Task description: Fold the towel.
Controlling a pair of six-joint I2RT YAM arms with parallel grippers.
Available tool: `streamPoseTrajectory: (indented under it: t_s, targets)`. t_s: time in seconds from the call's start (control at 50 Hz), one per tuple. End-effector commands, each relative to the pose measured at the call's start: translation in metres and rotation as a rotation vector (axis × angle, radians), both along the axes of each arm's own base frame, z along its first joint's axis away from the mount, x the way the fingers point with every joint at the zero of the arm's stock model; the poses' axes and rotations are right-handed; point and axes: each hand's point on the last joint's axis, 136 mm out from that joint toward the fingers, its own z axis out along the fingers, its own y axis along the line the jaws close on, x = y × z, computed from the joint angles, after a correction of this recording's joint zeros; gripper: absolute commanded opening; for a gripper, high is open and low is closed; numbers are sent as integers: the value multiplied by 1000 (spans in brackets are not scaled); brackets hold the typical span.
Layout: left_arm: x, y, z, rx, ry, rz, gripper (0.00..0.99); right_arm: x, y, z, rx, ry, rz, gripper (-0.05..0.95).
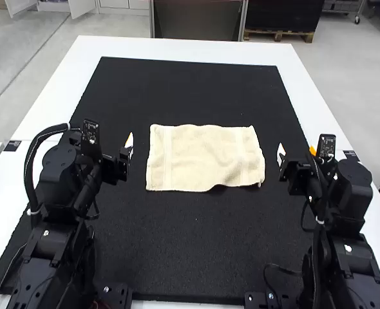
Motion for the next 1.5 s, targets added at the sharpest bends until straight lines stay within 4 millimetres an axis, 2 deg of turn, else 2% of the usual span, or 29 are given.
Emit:
streamPoseTrajectory:
  t_s: [0.0,0.14,0.22,0.4,0.48,0.52,0.58,0.62,0.66,0.7,0.74,0.86,0.9,0.98,1.08,1.24,1.34,1.42,1.48]
  targets:
    - [0,4,0,-9,-5,18,970,-1,3,-7,-6,20,22,921]
    - [0,4,0,-9,-5,18,970,-1,2,-7,-7,21,17,921]
    - [0,4,0,-9,-5,18,970,-2,12,-7,-23,16,71,920]
    - [0,3,3,-14,-15,15,970,-3,14,-7,-25,17,87,920]
    - [-2,-9,11,7,-50,-51,970,-3,19,-4,21,12,109,920]
    - [-3,-12,18,45,-83,-66,970,-4,21,-2,87,17,111,920]
    - [-6,-12,38,4,-160,-74,970,-3,21,6,63,-20,113,920]
    - [-9,-10,55,-43,-223,-68,970,-2,19,21,-81,-107,113,920]
    - [-15,-5,77,-82,-312,-46,970,-2,18,26,-209,-149,107,920]
    - [-19,2,92,-99,-376,-13,970,-2,18,29,-261,-170,105,920]
    - [-27,11,111,-54,-462,44,970,-3,18,34,-289,-194,103,920]
    - [-35,18,128,138,-535,131,970,-6,29,39,-296,-225,172,920]
    - [-39,17,138,183,-563,137,970,-10,35,57,-360,-315,190,920]
    - [-42,3,147,251,-558,63,970,-16,40,76,-385,-377,209,920]
    - [-50,-7,162,284,-546,12,970,-23,39,102,-287,-431,200,920]
    - [-80,22,221,85,-594,141,970,-42,32,171,-203,-518,165,918]
    - [-94,26,252,-12,-604,138,970,-43,27,201,-129,-481,155,918]
    - [-91,21,277,-77,-540,90,969,-43,28,244,17,-435,186,918]
    - [-75,16,298,-144,-475,36,969,-33,33,277,146,-348,242,918]
